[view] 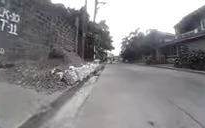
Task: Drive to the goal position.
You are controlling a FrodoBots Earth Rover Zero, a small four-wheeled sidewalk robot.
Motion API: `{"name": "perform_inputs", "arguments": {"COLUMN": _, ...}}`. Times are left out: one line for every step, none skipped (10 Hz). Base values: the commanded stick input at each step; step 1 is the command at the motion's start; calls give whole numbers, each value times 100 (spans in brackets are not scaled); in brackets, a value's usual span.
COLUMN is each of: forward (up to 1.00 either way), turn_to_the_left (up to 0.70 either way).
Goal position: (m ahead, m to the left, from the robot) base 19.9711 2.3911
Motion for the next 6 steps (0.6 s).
{"name": "perform_inputs", "arguments": {"forward": 70, "turn_to_the_left": -35}}
{"name": "perform_inputs", "arguments": {"forward": 70, "turn_to_the_left": -15}}
{"name": "perform_inputs", "arguments": {"forward": 70, "turn_to_the_left": 0}}
{"name": "perform_inputs", "arguments": {"forward": 70, "turn_to_the_left": 0}}
{"name": "perform_inputs", "arguments": {"forward": 70, "turn_to_the_left": 0}}
{"name": "perform_inputs", "arguments": {"forward": 70, "turn_to_the_left": 0}}
